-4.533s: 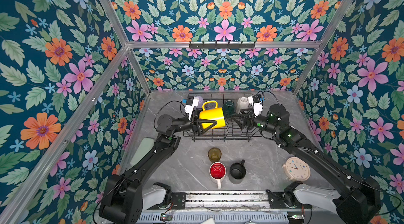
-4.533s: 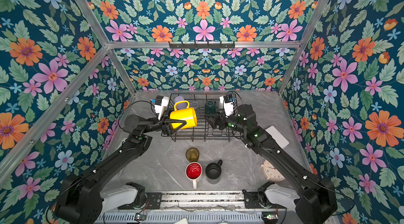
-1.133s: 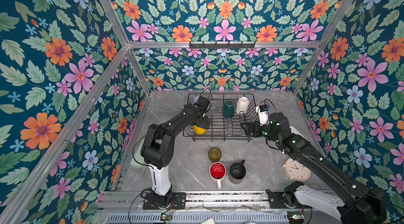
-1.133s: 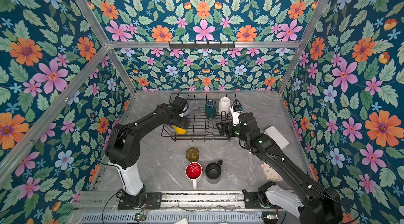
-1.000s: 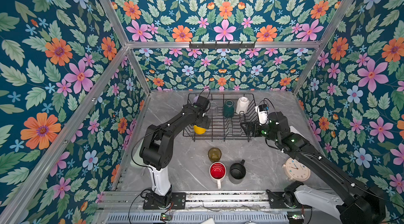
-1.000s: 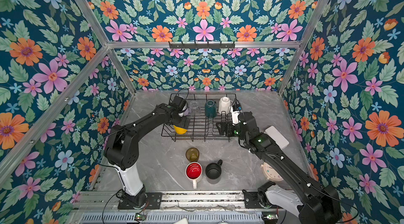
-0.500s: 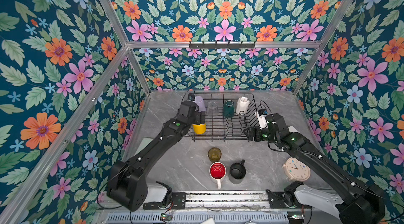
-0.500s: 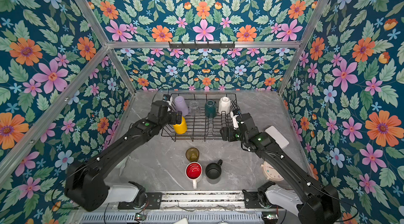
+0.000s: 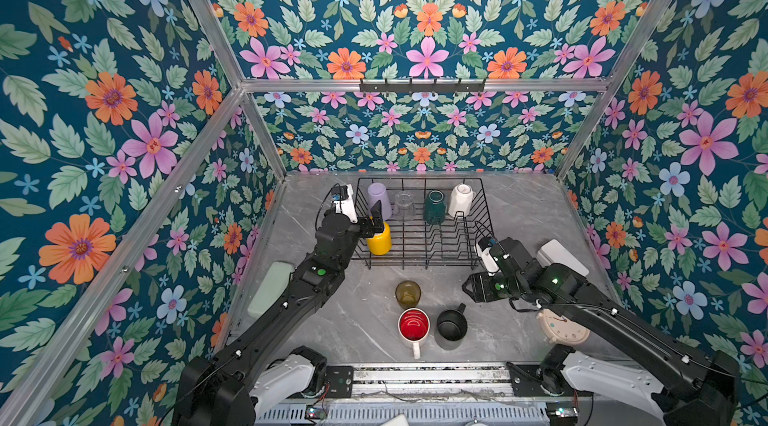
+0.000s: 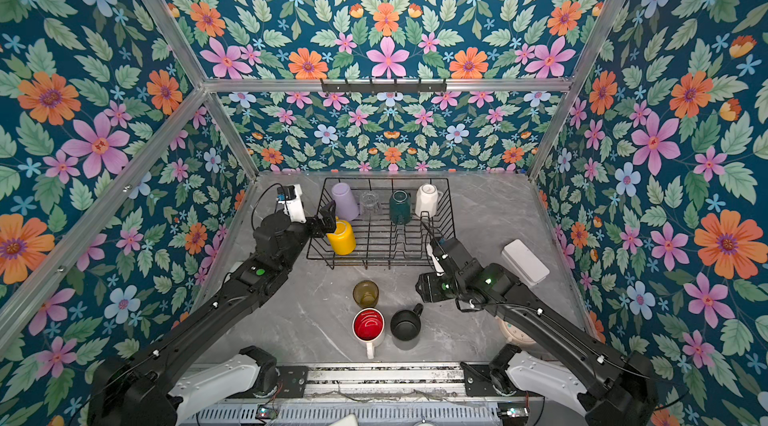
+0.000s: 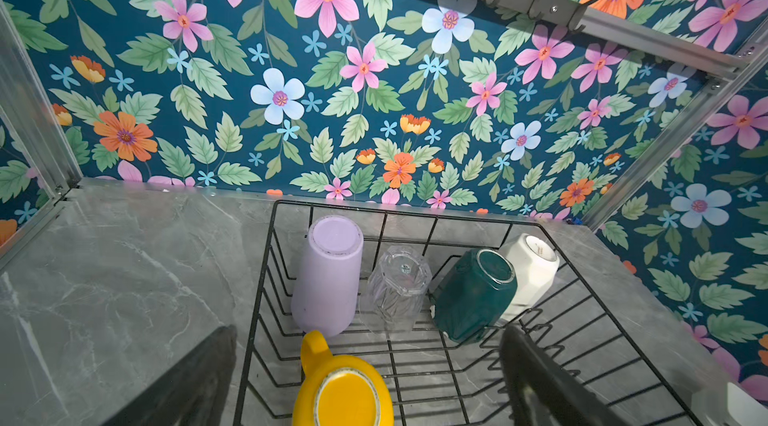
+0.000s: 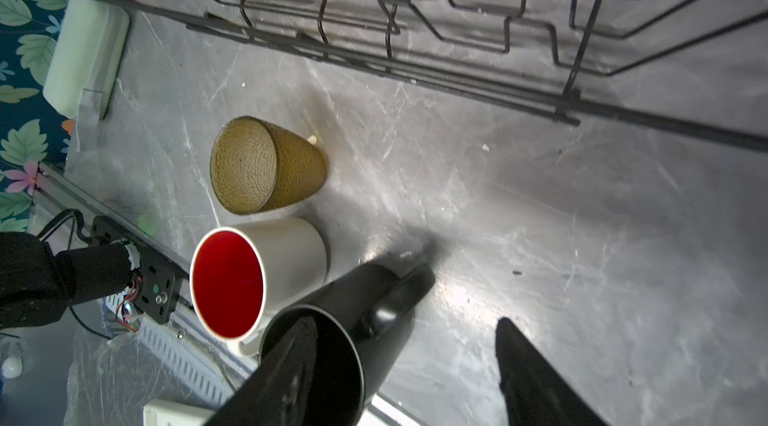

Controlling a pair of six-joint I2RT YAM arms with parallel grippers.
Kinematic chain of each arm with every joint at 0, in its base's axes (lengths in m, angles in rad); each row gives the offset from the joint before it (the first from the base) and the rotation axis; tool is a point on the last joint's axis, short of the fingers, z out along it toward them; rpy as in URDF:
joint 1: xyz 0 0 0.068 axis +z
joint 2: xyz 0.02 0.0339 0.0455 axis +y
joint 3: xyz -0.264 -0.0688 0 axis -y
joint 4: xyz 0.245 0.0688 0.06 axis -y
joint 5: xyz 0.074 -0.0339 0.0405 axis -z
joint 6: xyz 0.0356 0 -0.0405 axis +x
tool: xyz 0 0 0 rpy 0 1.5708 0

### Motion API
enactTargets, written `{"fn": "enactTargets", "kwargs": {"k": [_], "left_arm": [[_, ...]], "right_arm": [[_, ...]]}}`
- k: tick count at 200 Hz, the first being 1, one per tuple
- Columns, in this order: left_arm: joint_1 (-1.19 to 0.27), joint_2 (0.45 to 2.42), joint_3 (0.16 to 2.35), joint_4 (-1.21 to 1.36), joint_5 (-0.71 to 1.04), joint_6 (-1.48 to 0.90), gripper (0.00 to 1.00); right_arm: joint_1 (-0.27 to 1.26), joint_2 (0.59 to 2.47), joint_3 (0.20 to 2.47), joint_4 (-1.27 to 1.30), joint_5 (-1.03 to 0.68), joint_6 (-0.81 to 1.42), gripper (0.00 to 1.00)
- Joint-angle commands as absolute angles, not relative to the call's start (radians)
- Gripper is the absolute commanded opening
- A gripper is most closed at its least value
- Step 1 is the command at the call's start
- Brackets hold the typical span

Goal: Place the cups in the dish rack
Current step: 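Close the right gripper on the black mug's rim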

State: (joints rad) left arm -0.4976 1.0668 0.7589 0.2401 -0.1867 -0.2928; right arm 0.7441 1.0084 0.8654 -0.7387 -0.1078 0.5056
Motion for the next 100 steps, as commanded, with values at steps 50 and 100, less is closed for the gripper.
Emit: {"fn": "enactTargets", "kwargs": {"k": [50, 100], "left_arm": [[-0.497, 1.093, 0.765, 0.282, -0.204, -0.310, 1.00], [-0.496, 1.076, 0.756, 0.284, -0.197, -0.316, 1.00]], "right_arm": [[0.912, 0.964, 0.831, -0.875, -0.080, 0.735, 0.60], [1.000, 1.013, 0.790, -0.754, -0.103, 0.821, 0.55]]}}
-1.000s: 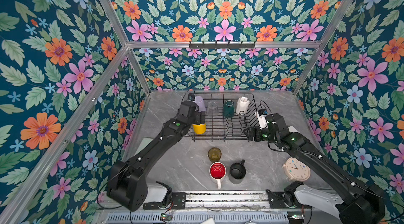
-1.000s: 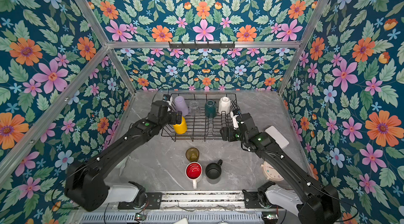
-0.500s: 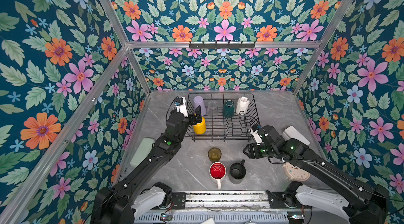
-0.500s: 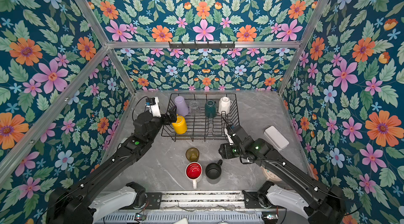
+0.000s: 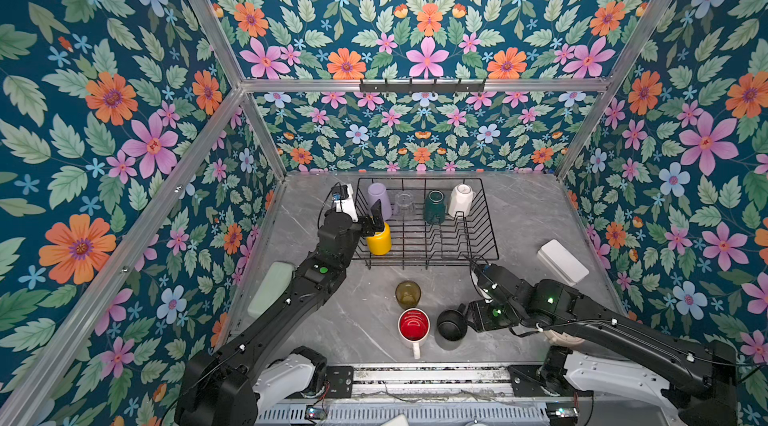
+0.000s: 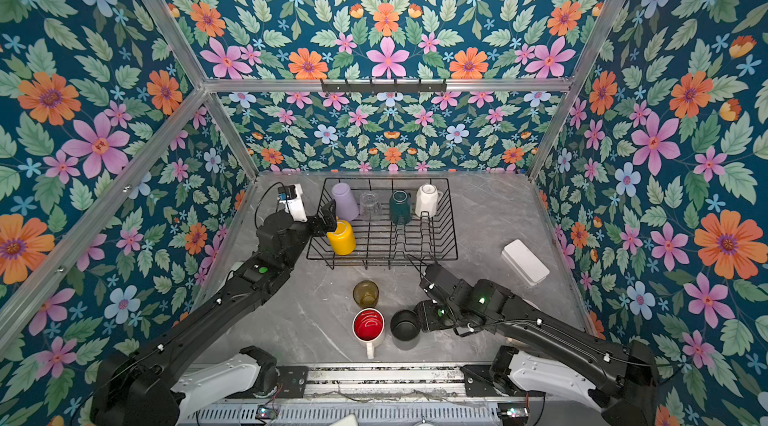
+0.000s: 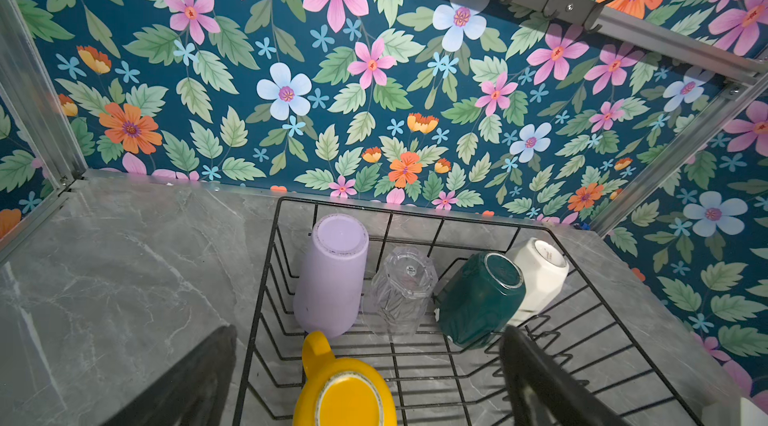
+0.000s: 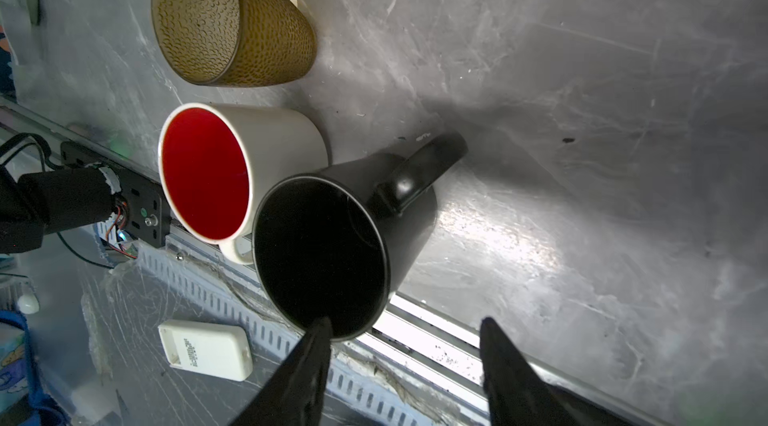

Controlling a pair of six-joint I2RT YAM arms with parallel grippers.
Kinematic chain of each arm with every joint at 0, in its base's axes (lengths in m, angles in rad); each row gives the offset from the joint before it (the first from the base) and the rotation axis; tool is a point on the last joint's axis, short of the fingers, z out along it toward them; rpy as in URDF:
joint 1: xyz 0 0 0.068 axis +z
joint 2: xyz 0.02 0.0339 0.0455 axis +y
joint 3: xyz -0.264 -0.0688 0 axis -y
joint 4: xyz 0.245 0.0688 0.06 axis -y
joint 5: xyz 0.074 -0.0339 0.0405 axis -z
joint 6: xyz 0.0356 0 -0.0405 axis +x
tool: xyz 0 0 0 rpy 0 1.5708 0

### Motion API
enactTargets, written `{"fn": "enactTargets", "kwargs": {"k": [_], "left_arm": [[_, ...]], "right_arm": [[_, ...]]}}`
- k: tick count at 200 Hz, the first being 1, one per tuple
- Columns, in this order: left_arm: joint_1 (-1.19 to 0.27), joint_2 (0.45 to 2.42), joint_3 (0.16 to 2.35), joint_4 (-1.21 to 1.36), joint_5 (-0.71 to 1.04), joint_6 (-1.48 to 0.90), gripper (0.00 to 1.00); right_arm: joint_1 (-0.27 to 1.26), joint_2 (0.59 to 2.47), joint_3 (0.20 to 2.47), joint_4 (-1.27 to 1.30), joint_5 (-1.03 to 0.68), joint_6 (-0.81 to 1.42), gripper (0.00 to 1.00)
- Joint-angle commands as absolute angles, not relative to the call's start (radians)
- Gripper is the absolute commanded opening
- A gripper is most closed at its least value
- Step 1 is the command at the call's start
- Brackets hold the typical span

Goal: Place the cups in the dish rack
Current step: 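Close the right gripper on the black mug's rim, then lift the black mug with the right gripper toward the left gripper over the rack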

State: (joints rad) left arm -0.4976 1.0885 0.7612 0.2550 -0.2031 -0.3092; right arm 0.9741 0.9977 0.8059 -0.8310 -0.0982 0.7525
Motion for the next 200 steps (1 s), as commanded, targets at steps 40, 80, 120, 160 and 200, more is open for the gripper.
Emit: {"fn": "enactTargets", "kwargs": {"k": [40, 80, 120, 160, 200], "left_arm": [[-0.496, 1.056, 0.750, 0.262, -0.185, -0.314, 1.00], [-0.497, 1.036, 0.745, 0.254, -0.192, -0.309, 1.00], [-0.496, 1.031, 0.739, 0.256, -0.195, -0.315, 1.00], [-0.496, 1.031, 0.749, 0.245, -0.207, -0.303, 1.00], [-0.497, 1.032, 0.742, 0.249, -0.209, -0.306, 1.00]], "right_arm": [[1.035, 1.068, 0.784, -0.723, -0.094, 0.840, 0.52], [1.076, 1.126, 0.796, -0.744, -0.036, 0.855, 0.49], [1.110, 1.201, 0.802, -0.741, 0.014, 0.874, 0.44], [1.113, 1.247, 0.816, -0.744, 0.072, 0.862, 0.42], [1.114, 1.303, 0.850, -0.773, 0.096, 0.824, 0.36]]}}
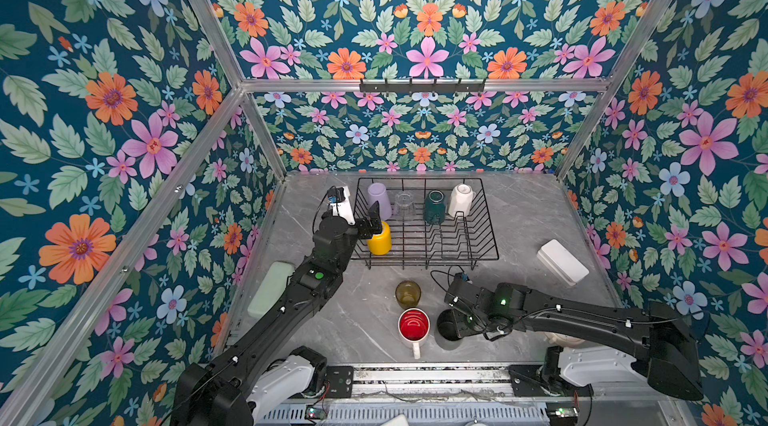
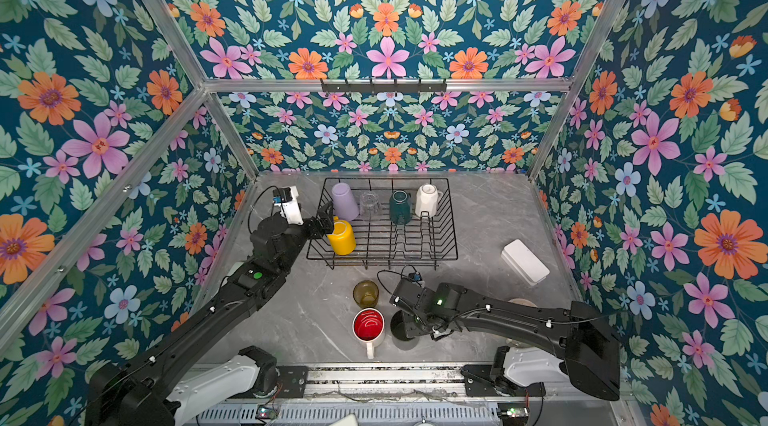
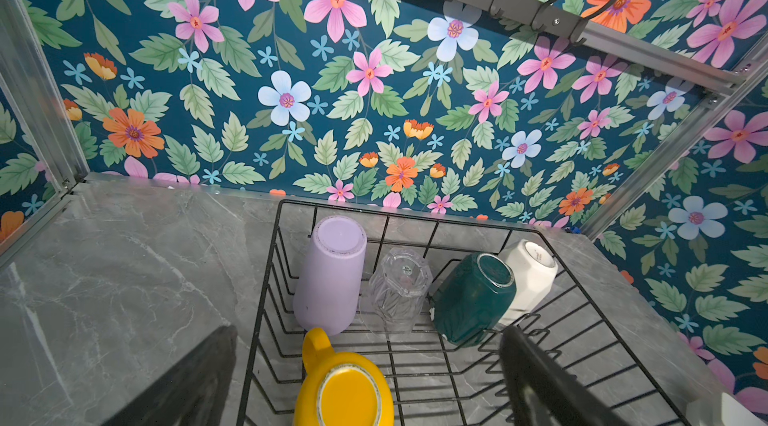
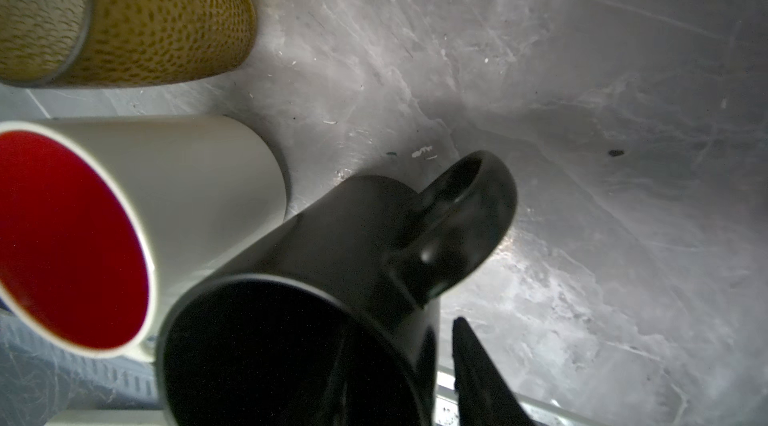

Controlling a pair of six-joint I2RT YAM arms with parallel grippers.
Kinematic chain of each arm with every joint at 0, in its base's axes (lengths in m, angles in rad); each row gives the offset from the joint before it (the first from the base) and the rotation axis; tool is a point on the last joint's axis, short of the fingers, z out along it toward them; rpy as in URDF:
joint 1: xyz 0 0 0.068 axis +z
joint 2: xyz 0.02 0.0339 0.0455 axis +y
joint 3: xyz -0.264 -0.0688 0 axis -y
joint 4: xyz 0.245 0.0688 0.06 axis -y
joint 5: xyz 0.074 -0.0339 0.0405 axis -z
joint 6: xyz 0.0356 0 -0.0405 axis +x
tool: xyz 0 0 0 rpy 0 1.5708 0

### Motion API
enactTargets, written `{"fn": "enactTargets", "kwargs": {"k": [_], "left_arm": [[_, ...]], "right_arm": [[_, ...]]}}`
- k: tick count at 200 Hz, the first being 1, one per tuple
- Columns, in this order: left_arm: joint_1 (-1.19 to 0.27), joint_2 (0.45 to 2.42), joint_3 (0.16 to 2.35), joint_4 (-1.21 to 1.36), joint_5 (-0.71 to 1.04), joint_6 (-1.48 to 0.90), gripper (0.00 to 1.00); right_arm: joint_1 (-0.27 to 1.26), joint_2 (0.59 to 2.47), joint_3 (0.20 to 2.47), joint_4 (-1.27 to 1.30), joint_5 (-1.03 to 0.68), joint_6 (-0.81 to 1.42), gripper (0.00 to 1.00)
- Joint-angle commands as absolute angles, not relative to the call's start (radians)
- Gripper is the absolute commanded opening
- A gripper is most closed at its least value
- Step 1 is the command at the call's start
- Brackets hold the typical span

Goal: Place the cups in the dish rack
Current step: 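Lift the black mug with the right gripper toward the left gripper over the rack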

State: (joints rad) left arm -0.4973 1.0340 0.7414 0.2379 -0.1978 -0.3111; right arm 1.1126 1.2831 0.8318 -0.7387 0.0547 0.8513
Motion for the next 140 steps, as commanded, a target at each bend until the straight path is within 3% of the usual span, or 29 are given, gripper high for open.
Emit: {"fn": "enactTargets", "kwargs": {"k": [1, 54, 91, 140], "left_arm": [[-0.496, 1.033, 0.742, 0.249, -0.209, -0.307, 1.00], [-0.497, 1.021, 0.742, 0.232, -0.222, -0.300, 1.00], [-0.496, 1.008, 0.735, 0.219, -0.279, -0.302, 1.00], [-0.496, 1.023, 0.746, 0.204, -0.306, -0.324, 1.00]], "right_arm": [[1.114, 1.303, 0.851, -0.774, 0.097, 0.823, 0.36], [1.114, 1.345, 0.874, -0.785, 0.112, 0.780, 0.22], [1.107, 1.339, 0.891, -0.809, 0.120, 0.751, 0.03], [1.041, 1.225, 0.911, -0.918, 0.139, 0.689, 0.00]]}}
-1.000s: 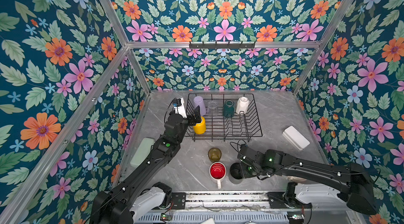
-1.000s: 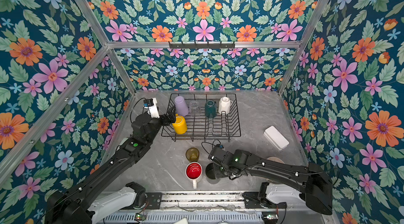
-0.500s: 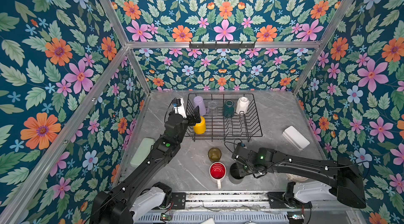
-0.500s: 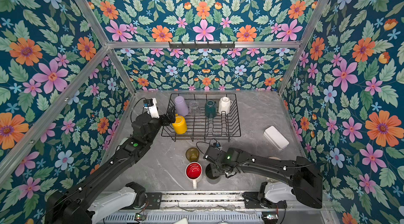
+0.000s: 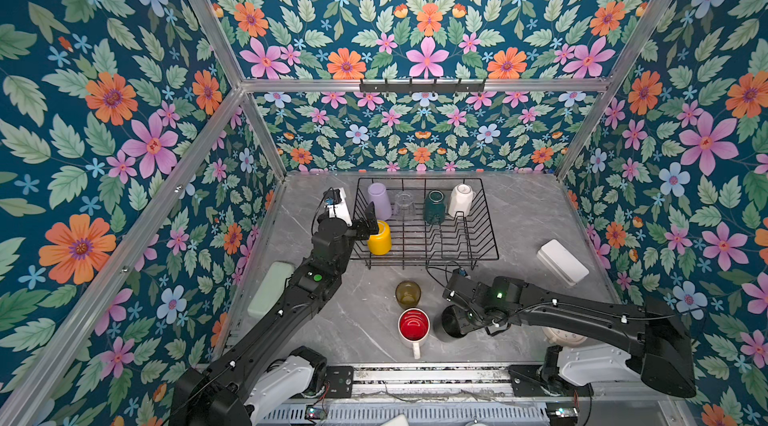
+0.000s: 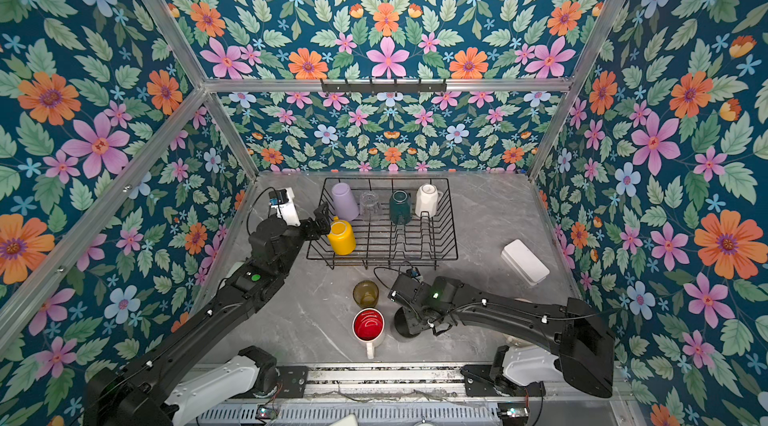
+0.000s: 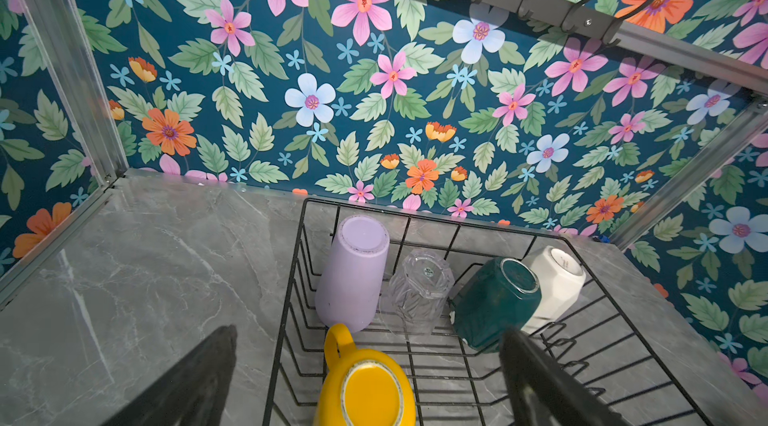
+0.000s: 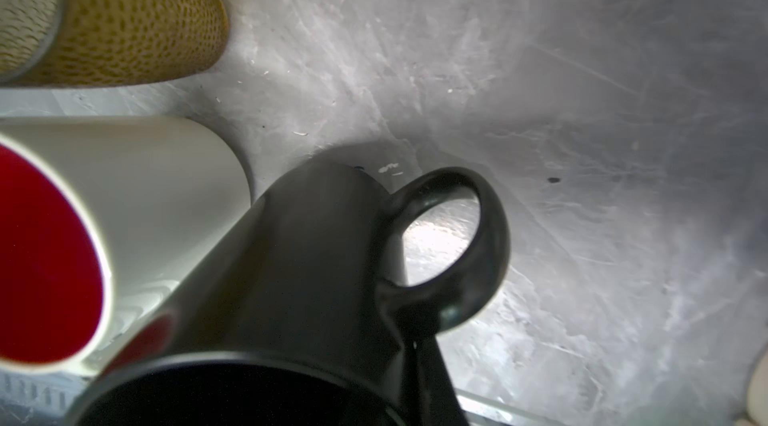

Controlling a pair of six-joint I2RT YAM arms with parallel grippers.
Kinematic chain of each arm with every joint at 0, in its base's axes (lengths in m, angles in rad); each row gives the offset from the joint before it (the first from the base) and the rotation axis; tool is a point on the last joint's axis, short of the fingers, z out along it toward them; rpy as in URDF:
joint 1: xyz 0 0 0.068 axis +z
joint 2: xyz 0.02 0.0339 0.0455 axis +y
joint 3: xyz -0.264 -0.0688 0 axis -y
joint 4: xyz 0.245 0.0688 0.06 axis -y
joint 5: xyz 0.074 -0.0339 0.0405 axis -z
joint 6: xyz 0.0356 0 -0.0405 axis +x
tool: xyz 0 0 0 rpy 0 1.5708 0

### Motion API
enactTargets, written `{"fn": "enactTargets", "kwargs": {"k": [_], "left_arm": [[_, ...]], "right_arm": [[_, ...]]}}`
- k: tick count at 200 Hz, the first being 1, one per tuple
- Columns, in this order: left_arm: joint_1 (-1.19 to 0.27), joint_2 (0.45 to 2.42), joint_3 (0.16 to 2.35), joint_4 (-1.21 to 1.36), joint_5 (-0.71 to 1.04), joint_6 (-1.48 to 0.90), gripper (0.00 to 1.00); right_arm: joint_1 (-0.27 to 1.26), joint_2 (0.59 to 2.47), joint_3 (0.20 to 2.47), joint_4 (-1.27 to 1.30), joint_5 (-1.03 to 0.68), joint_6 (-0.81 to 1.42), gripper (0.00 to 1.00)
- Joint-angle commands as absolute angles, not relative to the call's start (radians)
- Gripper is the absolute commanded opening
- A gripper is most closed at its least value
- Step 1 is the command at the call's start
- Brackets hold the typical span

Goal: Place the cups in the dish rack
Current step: 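Lift the black mug with the right gripper toward the left gripper over the rack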

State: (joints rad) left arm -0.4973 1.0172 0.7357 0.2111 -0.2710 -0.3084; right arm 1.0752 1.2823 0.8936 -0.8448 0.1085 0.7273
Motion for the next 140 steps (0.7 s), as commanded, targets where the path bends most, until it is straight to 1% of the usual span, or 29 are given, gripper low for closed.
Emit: {"fn": "enactTargets", "kwargs": {"k": [1, 20, 35, 54, 69, 92, 115, 140], "left_arm": [[-0.496, 1.023, 0.746, 0.204, -0.306, -0.325, 1.00], [-0.490, 1.027, 0.740, 0.217, -0.282, -0.351, 1.00], [-0.460, 1.029, 0.726, 0.246, -0.197, -0.388, 1.00], [-0.399, 1.033, 0.693, 0.333, 0.032, -0.437, 1.00], [-0.363, 1.031, 0.666, 0.425, 0.201, -0.472, 1.00], [-0.344, 1.032, 0.649, 0.518, 0.406, -0.489, 1.00], [-0.342, 1.057, 0.663, 0.554, 0.580, -0.503, 1.00], [-0.342, 1.078, 0.672, 0.589, 0.713, -0.532, 1.00]], "right_arm": [[1.037, 1.221, 0.911, -0.921, 0.138, 0.687, 0.00], [0.956, 1.126, 0.906, -0.951, 0.108, 0.651, 0.00], [0.884, 1.038, 0.908, -0.945, 0.066, 0.600, 0.00], [0.752, 0.952, 0.924, -0.899, -0.034, 0.540, 0.00], [0.636, 0.910, 0.928, -0.822, -0.150, 0.517, 0.00], [0.496, 0.905, 0.935, -0.697, -0.299, 0.514, 0.00], [0.461, 0.925, 0.953, -0.567, -0.354, 0.522, 0.00], [0.415, 0.980, 0.975, -0.448, -0.434, 0.526, 0.00]]}}
